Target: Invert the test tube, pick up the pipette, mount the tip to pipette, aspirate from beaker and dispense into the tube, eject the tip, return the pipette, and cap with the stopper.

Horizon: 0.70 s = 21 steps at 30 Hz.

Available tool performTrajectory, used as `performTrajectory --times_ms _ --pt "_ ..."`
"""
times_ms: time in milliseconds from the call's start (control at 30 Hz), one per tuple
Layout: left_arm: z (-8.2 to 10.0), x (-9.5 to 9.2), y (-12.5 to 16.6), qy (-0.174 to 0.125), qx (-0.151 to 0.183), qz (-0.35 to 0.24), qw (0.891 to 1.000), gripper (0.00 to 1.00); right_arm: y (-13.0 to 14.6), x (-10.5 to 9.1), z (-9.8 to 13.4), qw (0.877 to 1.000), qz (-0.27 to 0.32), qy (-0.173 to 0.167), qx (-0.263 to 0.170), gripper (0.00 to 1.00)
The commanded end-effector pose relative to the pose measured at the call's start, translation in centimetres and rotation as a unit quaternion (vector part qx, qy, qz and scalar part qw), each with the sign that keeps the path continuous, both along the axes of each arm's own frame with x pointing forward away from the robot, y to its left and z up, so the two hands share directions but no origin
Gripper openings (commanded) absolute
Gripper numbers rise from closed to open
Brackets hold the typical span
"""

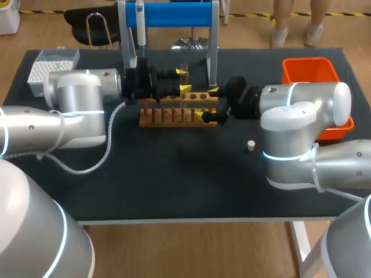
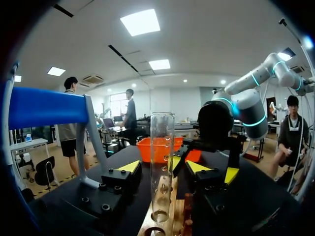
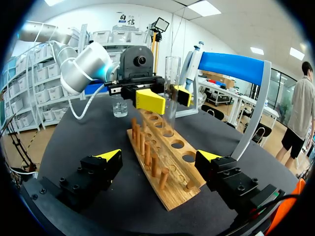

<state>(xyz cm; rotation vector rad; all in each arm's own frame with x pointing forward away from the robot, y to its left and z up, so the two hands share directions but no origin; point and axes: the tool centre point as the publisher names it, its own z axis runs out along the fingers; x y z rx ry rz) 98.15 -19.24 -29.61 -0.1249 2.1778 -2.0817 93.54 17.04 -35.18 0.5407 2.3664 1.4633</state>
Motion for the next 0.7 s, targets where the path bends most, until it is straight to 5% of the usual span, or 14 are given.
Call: performTrajectory --times_ms 33,300,533,700 --pt "1.1 -0.5 0.6 0.003 0.012 0.001 1.000 1.00 0.1 -0.1 -0.1 1.000 -0.002 -0.001 0.000 1.00" --pt "3.4 -1.8 3.7 0.003 0.046 0.024 0.999 1.00 0.1 -0.1 -0.1 1.000 -0.002 -0.001 0.000 1.00" --pt "6.0 -3.5 9.2 0.001 0.085 0.072 0.994 1.00 0.1 -0.1 -0.1 1.000 -0.002 -0.001 0.000 1.00" --pt "6.0 -3.5 9.2 0.001 0.085 0.072 0.994 1.00 0.1 -0.1 -0.1 1.000 -0.002 -0.001 0.000 1.00"
